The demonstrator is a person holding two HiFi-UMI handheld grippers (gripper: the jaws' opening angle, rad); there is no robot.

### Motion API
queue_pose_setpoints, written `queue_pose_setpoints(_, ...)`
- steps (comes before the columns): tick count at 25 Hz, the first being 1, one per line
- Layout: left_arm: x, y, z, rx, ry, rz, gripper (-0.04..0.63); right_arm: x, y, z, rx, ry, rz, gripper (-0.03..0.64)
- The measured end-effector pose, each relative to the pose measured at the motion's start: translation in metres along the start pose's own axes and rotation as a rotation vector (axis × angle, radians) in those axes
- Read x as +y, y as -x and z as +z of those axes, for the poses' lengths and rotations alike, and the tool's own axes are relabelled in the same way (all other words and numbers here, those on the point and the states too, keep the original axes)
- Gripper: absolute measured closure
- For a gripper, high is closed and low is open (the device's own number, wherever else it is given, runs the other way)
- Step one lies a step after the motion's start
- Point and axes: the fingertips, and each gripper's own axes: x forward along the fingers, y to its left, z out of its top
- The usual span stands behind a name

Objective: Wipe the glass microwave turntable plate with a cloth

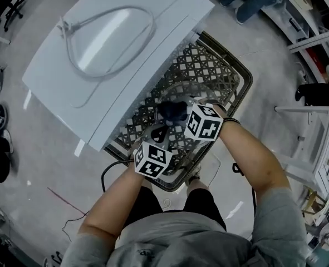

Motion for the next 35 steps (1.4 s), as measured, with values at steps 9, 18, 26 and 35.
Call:
queue_pose_setpoints(9, -0.001, 0.001, -0.002, -0.013, -0.012, 0.042, 0.595, -0.017, 0.083, -0.124, 0.191, -0.094, -0.090, 0.466)
queue_pose_setpoints(18, 0.005, 0.000, 0.002, -0.021, 0.020, 0.079, 0.595, -0.012, 0.097, -0.120, 0.152, -0.071, -0.120, 0.466)
queue_pose_setpoints(26, 0.004, -0.001, 0.002, -0.018, 0.029, 0.073, 0.595, 0.053, 0.036, -0.008, -0.070, 0.072, 0.058, 0.466)
queue_pose_setpoints(35, 0.005, 0.000, 0.000, -0.017, 0.022, 0.073, 0.597, 0.066, 0.003, -0.010, 0.016, 0.121, 0.081, 0.469)
